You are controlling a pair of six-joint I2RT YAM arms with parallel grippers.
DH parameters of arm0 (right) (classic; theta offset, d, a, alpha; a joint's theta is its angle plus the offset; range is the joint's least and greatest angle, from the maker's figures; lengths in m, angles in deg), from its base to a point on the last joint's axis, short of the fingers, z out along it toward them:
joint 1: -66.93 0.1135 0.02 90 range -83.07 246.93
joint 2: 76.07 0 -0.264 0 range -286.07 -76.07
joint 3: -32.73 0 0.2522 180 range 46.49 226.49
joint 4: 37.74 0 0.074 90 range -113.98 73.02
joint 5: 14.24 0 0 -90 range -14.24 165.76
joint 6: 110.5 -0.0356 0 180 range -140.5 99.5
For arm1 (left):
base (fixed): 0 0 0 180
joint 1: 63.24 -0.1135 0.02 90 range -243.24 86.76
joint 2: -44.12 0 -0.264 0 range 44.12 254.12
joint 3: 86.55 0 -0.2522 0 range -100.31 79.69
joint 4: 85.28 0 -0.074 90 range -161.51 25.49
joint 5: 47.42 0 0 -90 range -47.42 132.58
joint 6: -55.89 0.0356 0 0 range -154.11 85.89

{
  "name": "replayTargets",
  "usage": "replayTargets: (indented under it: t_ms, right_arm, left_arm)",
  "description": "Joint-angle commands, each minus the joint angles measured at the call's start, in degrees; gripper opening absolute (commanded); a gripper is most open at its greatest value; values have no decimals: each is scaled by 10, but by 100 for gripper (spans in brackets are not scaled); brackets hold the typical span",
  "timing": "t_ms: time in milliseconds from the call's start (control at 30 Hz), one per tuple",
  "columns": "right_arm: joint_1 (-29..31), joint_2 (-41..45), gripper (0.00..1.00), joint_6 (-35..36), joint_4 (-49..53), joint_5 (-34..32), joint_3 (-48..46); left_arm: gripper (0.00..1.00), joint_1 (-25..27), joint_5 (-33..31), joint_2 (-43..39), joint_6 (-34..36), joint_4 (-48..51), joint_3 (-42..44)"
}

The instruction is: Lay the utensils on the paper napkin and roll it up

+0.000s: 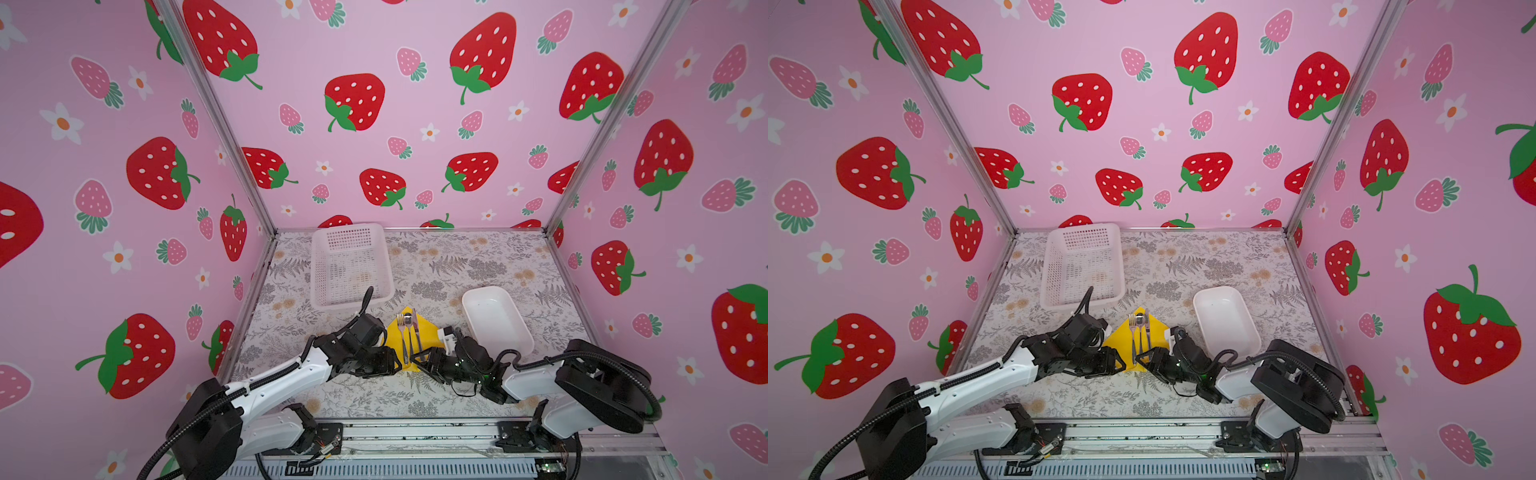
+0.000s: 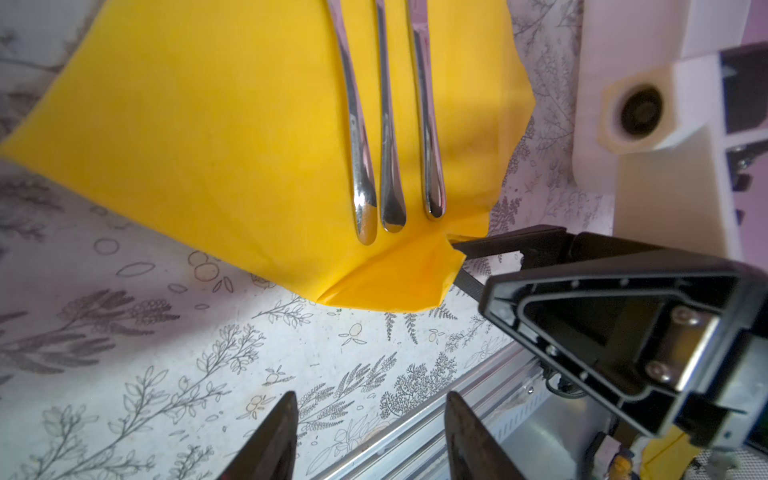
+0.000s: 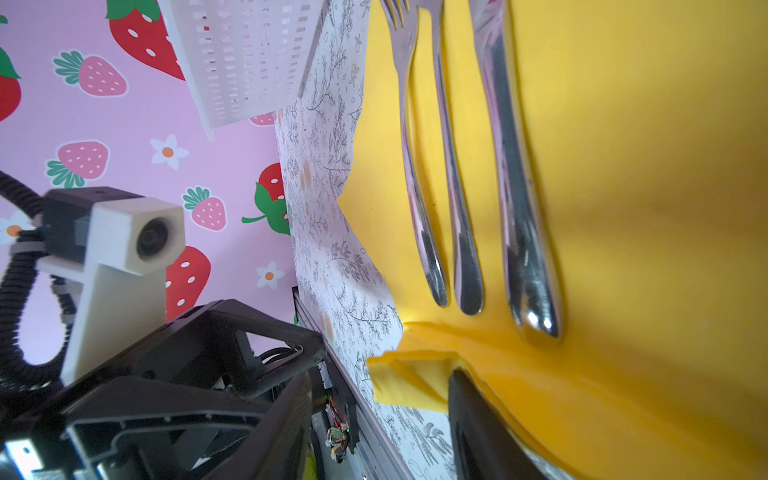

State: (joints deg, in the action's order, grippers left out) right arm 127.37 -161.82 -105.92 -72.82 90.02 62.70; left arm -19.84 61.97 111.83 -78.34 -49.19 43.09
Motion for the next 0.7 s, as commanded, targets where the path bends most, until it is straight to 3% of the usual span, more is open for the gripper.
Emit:
replayTargets:
  t_ms: [0,300,667]
  right_arm:
    - [-4,16,48,-3,14,-14,-7]
    - [-7,20,36,-7,14,-21,-12]
    - [-10,22,34,-11,19,-24,-13]
  left_arm:
    - [56,2,34,16,55,-43,-35]
    - [53,2,61,78,117,-49,-68]
    - [46,11,74,134,128,-72,-78]
